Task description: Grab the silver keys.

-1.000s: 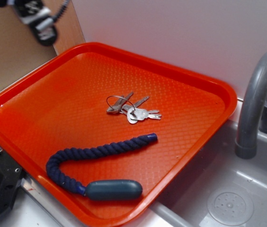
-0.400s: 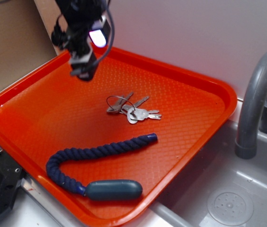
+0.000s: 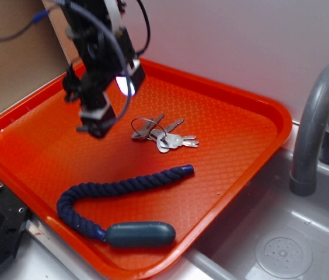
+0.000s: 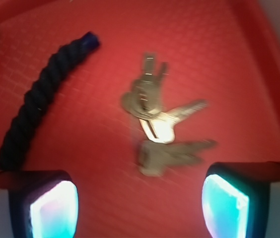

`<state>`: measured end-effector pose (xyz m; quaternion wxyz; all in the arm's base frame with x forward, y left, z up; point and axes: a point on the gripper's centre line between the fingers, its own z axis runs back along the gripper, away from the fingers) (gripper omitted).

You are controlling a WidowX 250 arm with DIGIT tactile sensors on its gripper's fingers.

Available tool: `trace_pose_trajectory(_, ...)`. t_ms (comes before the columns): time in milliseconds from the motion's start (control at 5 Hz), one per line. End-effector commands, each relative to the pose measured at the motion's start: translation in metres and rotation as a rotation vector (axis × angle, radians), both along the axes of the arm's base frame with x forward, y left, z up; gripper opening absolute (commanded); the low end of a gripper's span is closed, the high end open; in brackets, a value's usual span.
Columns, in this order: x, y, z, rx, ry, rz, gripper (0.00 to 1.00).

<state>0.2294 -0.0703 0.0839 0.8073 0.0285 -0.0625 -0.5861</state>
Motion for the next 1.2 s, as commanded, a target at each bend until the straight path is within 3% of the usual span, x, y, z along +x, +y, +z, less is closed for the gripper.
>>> trace_pose_trajectory(0, -0.002, -0.049, -0.040, 0.005, -0.073, -0.004, 1.00)
trace_pose_trajectory(200, 0.013, -0.053, -0.052, 0.067, -0.112, 0.075, 0.11)
trace_pose_trajectory(400, 0.028, -0.048, -0.045, 0.065, -0.079, 0.087, 0.00)
trace_pose_trajectory(800, 0.040, -0.024, -0.019, 0.036, -0.070, 0.117, 0.00)
trace_pose_trajectory(1000, 0.043, -0.023, -0.024, 0.105, -0.098, 0.154, 0.00)
